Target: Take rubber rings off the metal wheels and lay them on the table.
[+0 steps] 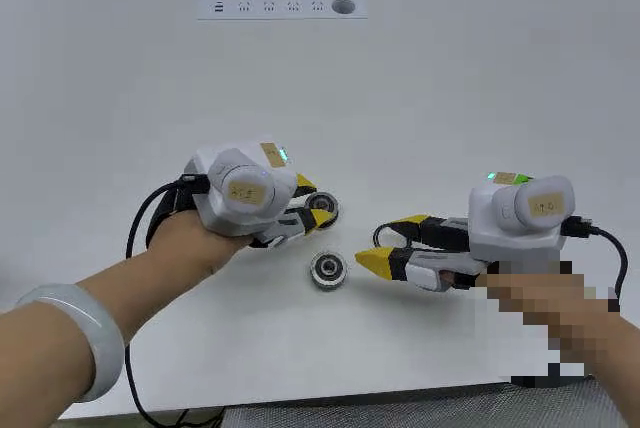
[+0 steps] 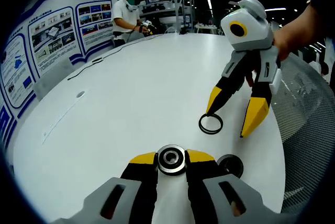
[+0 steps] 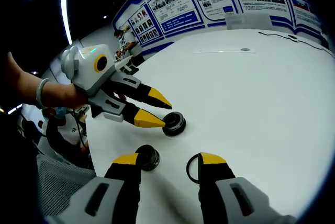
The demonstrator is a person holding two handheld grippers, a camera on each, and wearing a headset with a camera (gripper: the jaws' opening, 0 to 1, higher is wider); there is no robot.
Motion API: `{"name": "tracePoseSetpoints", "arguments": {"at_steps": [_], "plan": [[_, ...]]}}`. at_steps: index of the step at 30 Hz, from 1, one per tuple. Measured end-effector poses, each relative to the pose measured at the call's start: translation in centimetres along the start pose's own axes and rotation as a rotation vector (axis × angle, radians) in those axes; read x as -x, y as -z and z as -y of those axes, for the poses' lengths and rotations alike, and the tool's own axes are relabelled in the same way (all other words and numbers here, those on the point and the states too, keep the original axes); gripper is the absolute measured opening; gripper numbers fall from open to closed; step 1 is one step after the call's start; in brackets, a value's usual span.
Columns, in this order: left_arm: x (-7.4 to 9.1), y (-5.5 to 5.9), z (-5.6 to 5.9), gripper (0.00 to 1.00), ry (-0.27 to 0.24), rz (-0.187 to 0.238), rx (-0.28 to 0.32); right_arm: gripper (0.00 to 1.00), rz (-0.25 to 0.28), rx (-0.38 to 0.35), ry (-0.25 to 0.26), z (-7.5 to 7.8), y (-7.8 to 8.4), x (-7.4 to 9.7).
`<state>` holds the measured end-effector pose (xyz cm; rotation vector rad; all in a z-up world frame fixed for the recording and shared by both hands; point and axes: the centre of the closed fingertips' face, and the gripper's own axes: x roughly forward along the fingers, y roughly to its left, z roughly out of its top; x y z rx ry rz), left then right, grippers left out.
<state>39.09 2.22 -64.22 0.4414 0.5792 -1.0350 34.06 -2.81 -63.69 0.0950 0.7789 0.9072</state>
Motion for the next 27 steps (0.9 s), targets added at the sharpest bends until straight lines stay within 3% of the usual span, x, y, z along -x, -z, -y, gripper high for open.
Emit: {"name": "tracePoseSetpoints", "arguments": {"at_steps": [19, 27], "plan": [[-0.83, 0.83, -0.04, 0.15, 0.019, -0.050, -0.022, 0.43, 0.005, -0.018, 0.006, 0.46, 0.12, 0.20], [-0.75, 0.69, 0.06, 0.14, 0.026, -0.043, -0.030, 0.42, 0.008, -0.031, 0.001, 0.45, 0.04, -0.02]]}}
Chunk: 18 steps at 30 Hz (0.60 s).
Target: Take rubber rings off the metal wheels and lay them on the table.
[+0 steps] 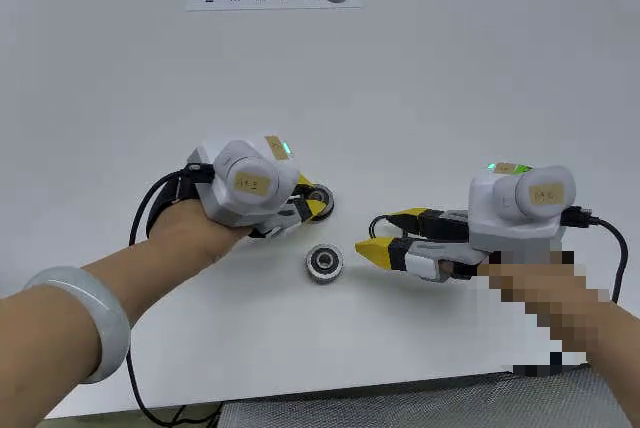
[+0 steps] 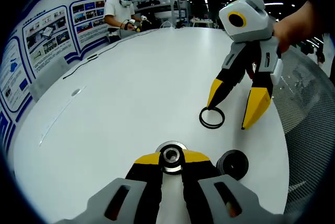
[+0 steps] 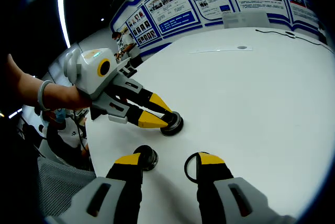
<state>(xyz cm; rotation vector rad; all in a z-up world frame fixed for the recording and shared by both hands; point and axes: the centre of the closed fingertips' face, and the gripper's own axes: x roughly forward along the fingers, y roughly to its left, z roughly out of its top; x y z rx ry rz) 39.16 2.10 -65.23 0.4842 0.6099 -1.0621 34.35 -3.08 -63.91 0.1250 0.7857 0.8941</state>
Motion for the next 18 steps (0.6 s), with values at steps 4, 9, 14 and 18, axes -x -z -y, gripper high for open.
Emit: {"name": "tracePoseSetpoints", "arguments": {"at_steps": [4, 9, 14, 18], "plan": [[0.0, 0.0, 0.0, 0.13, 0.003, -0.002, 0.004, 0.42, 0.014, -0.019, -0.010, -0.1, -0.4, -0.2], [0.0, 0.1, 0.0, 0.13, 0.002, -0.001, 0.009, 0.42, 0.036, -0.050, -0.023, -0.1, -1.3, -0.6], [0.0, 0.1, 0.0, 0.13, 0.003, 0.004, 0.013, 0.43, 0.075, -0.108, -0.049, -0.1, -2.5, -1.0], [0.0, 0.1, -0.1, 0.13, 0.003, 0.007, 0.014, 0.43, 0.092, -0.147, -0.067, 0.1, -3.2, -1.4]]}}
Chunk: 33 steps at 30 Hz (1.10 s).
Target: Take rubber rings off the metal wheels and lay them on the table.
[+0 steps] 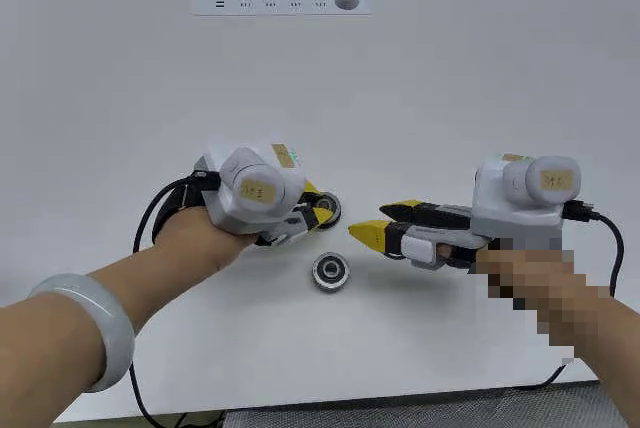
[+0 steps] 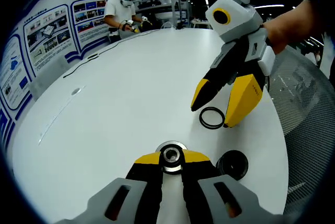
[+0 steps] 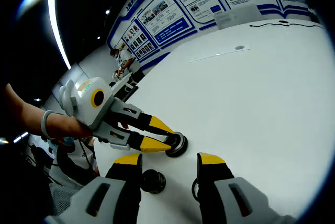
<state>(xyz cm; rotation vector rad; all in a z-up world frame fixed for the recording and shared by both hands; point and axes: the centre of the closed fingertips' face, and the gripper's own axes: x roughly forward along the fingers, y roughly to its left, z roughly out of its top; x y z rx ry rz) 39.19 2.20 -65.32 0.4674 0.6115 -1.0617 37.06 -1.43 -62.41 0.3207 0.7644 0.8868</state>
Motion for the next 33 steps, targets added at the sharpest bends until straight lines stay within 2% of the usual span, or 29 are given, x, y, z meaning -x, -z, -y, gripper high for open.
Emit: {"name": "tracePoseSetpoints", "arguments": {"at_steps": [6, 22, 29, 33], "plan": [[0.0, 0.0, 0.0, 0.13, 0.003, 0.003, 0.001, 0.44, 0.013, -0.047, -0.031, -0.1, -0.6, -0.7], [-0.1, 0.0, 0.0, 0.13, 0.007, 0.016, 0.007, 0.48, -0.017, -0.131, -0.120, -0.8, -1.0, -3.1], [0.0, 0.0, 0.1, 0.13, 0.006, 0.022, 0.012, 0.49, -0.042, -0.141, -0.152, -1.3, -1.1, -3.9], [0.0, 0.0, 0.1, 0.13, 0.007, 0.025, 0.013, 0.50, -0.073, -0.145, -0.173, -1.4, -0.8, -4.3]]}}
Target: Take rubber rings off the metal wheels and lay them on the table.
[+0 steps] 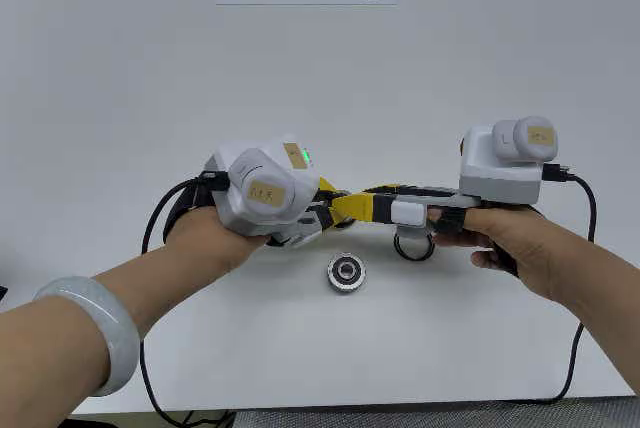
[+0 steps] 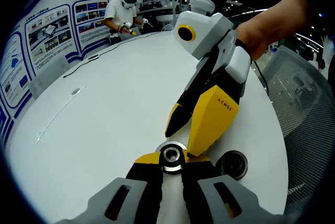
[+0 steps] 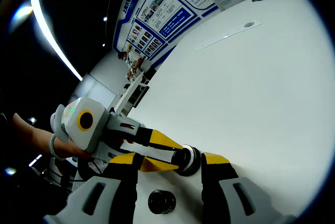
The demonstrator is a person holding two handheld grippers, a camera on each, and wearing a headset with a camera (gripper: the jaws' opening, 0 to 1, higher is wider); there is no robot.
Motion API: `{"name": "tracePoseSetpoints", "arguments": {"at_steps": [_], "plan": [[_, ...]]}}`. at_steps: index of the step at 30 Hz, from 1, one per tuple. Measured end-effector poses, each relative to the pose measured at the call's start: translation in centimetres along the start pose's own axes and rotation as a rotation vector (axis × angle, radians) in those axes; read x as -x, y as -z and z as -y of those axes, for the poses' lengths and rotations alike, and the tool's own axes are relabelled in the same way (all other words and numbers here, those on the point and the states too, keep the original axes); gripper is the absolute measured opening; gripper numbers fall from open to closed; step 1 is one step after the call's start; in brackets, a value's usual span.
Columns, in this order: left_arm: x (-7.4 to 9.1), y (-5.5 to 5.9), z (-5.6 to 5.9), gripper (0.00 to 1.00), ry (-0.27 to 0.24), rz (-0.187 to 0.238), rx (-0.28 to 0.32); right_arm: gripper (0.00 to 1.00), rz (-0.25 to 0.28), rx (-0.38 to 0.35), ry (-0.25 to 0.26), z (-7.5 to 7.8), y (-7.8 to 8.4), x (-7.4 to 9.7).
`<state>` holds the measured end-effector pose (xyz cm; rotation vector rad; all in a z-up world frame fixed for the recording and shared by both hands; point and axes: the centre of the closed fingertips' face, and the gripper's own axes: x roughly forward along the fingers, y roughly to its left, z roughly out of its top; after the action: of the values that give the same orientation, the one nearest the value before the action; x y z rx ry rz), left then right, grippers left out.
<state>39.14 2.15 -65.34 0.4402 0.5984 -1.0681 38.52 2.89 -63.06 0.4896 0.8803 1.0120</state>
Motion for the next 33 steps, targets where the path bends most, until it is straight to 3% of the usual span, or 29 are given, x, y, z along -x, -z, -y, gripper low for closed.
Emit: {"name": "tracePoseSetpoints", "arguments": {"at_steps": [16, 33], "plan": [[0.03, 0.02, -0.02, 0.13, 0.002, 0.006, 0.005, 0.50, -0.077, 0.010, -0.038, 0.07, 0.34, -0.81], [0.00, 0.00, 0.03, 0.13, 0.008, 0.009, 0.001, 0.52, -0.107, -0.037, -0.084, -0.18, 0.39, -0.61]]}}
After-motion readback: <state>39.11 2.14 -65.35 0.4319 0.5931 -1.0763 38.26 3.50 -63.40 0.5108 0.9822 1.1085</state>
